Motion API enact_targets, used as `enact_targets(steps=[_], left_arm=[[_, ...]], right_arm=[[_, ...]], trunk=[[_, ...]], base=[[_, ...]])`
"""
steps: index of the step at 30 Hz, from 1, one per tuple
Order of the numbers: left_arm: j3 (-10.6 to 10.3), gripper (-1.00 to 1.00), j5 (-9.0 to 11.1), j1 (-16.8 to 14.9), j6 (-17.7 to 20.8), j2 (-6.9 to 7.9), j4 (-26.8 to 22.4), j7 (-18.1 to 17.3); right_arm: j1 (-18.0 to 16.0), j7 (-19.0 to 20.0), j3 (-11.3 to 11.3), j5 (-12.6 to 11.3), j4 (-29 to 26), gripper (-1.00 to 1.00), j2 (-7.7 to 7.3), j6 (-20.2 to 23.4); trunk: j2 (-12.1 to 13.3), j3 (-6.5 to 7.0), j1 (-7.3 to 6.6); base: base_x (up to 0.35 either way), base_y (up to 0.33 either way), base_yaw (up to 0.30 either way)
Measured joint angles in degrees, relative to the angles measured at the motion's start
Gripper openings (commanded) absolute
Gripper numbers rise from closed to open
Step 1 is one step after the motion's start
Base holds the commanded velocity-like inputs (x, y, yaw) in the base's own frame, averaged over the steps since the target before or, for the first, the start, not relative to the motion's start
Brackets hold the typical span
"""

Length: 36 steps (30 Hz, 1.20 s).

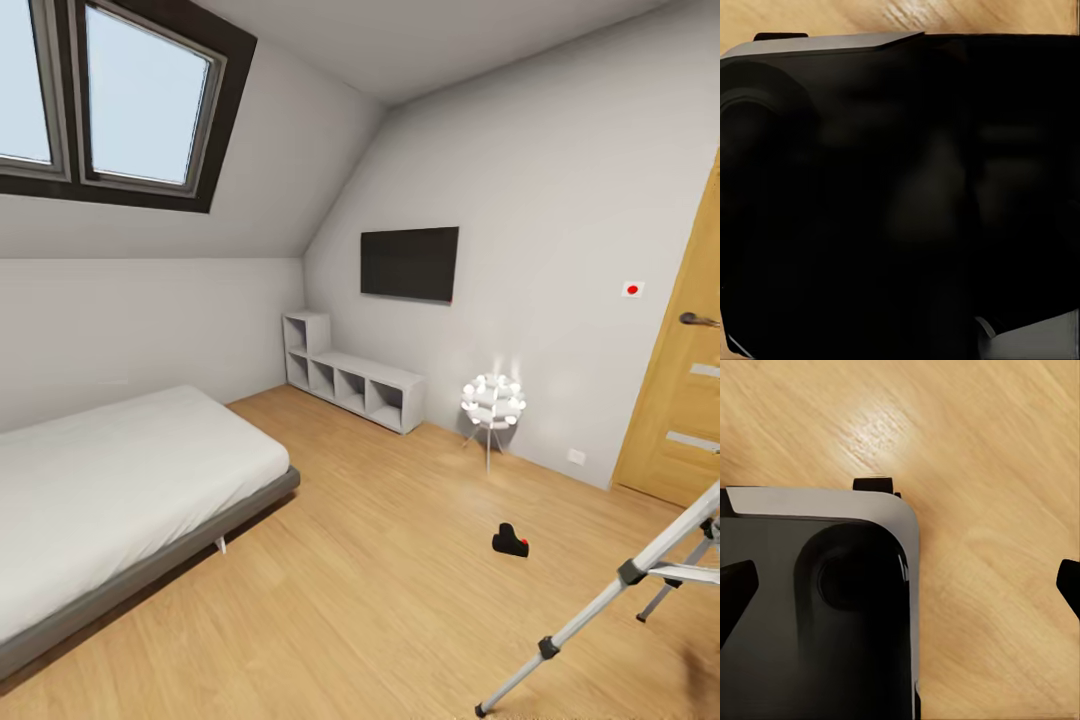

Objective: Attach the digital camera to the camera tripod in the bedroom.

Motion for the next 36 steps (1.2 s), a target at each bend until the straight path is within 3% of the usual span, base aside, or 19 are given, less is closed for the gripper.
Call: enact_targets(steps=[9,21,22,25,34,36], left_arm=[[0.1,1.0,0.0,0.0,0.0,0.75,0.1,0.1],[0.8,1.0,0.2,0.0,-0.2,5.39,0.1,0.4],[1.0,1.0,0.2,0.0,-0.5,6.56,0.2,0.4],[1.0,1.0,0.2,0.0,-0.6,7.78,0.4,0.3],[1.4,1.0,0.3,0.0,-0.1,8.78,0.5,0.5],[3.3,1.0,0.3,0.0,0.1,8.94,0.5,0.5]], right_arm=[[0.0,0.0,0.0,0.0,0.0,1.0,0.0,0.0],[0.0,0.0,0.0,0.0,0.0,1.0,0.02,0.1],[0.0,0.0,0.0,0.0,0.0,1.0,0.0,0.1],[0.0,0.0,0.0,0.0,0.0,1.0,-0.01,0.1],[0.0,0.0,0.0,0.0,0.0,1.0,0.03,0.1],[0.0,0.0,0.1,0.0,0.0,1.0,0.03,0.1]], trunk=[[0.0,0.0,0.0],[0.0,0.0,0.0],[0.0,0.0,0.0],[0.0,0.0,0.0],[0.0,0.0,0.0],[0.0,0.0,-0.01]], base=[[0.0,0.0,-0.217],[0.0,0.0,-0.147],[0.0,0.0,-0.016],[0.0,0.0,-0.008],[0.0,0.0,-0.002],[0.051,0.005,0.0]])
